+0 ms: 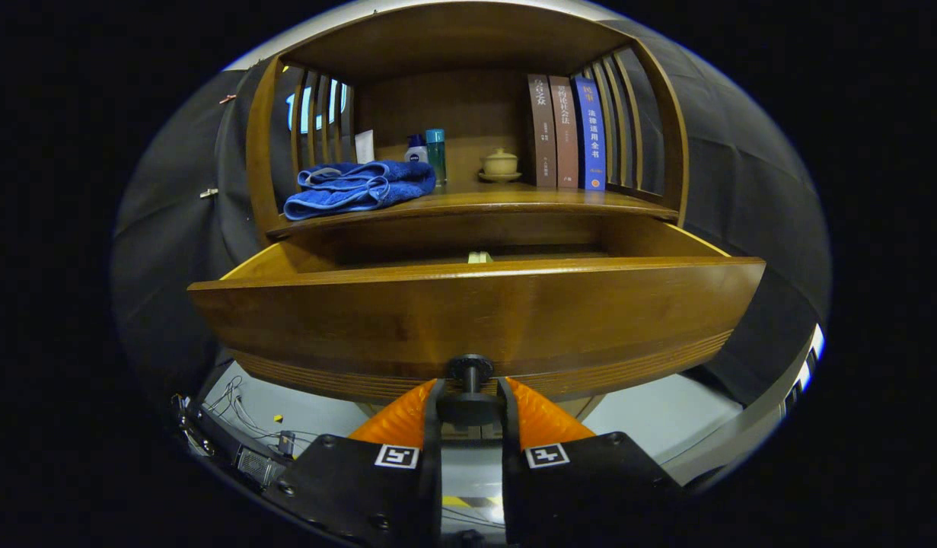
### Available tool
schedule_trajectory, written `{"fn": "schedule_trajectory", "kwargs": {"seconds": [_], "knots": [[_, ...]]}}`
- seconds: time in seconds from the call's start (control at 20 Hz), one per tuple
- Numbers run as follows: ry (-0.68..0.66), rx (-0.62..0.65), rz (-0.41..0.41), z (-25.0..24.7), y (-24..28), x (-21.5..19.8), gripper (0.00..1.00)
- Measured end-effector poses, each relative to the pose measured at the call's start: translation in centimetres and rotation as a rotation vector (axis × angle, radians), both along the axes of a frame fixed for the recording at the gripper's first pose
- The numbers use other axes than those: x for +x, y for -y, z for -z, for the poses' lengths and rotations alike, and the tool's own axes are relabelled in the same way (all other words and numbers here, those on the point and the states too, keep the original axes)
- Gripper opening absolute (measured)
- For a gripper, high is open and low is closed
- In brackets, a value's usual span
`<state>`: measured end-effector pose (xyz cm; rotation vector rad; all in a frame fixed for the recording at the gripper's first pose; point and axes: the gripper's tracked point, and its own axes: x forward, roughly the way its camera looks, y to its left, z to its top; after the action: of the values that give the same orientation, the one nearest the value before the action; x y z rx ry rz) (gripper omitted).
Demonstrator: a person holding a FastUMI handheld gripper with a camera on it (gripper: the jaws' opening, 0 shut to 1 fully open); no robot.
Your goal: Pull open the drawer, take out the items inside it, and place them on the countertop above the cabinet.
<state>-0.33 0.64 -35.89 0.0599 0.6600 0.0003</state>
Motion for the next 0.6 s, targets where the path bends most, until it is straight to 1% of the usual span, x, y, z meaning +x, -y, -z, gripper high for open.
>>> {"fn": "schedule_trajectory", "kwargs": {"seconds": [0.1, 0.15, 0.3, 0.6], "knots": [[-0.038, 0.003, 0.0, 0.3, 0.1, -2.0, 0.36], [-0.029, 0.007, 0.012, 0.0, 0.3, -2.4, 0.36], [-0.061, 0.007, 0.01, 0.0, 0.2, -4.0, 0.36], [-0.079, 0.011, 0.017, 0.3, 0.4, -3.9, 0.36]]}}
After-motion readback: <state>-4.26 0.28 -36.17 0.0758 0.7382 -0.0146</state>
